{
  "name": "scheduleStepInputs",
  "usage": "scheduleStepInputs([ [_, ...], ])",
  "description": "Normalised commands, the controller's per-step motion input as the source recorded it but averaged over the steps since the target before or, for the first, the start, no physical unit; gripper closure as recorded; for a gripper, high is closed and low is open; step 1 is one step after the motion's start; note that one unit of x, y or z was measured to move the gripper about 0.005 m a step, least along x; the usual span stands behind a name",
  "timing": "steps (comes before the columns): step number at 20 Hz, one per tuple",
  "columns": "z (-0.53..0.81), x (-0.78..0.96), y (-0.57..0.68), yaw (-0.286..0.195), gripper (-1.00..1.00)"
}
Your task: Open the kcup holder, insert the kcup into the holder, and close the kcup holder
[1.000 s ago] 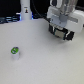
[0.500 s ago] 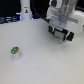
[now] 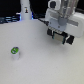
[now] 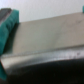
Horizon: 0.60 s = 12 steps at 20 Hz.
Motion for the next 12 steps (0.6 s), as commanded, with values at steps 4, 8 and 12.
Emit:
scheduleStepInputs([
  [4,0.25,0.92,-0.34,-0.049,1.0],
  [8,0.18,0.71,-0.26,-0.028,1.0],
  [12,0.04,0.2,-0.11,-0.004,-1.0],
])
